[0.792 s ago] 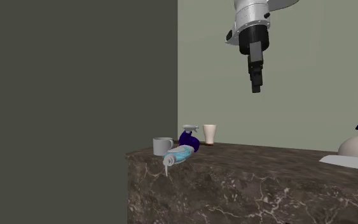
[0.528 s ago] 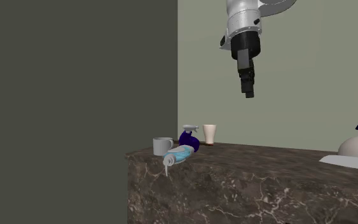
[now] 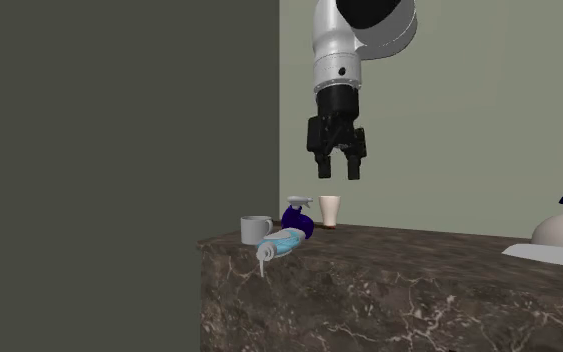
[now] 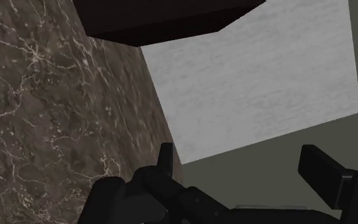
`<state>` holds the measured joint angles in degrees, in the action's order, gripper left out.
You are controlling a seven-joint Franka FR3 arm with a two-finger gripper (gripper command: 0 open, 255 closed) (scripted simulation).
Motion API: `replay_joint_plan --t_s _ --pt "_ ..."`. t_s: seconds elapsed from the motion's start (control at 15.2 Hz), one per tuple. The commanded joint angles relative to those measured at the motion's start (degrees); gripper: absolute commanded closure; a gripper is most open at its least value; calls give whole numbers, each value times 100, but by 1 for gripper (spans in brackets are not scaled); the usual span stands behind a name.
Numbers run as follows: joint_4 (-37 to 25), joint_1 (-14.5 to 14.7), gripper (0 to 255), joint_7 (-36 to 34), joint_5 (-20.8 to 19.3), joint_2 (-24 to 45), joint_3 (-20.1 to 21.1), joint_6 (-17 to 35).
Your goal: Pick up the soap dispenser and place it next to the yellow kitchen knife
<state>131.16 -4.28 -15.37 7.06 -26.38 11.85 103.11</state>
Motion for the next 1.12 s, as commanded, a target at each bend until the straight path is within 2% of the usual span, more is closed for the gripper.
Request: replay_joint_plan --t_s 0.0,0.53,1.06 --pt "-160 -119 0 -542 -18 464 162 341" --pt "-1024 -487 0 -2533 -436 2158 462 1226" --pt "-2172 -586 0 -4355 -1001 3769 263 1689"
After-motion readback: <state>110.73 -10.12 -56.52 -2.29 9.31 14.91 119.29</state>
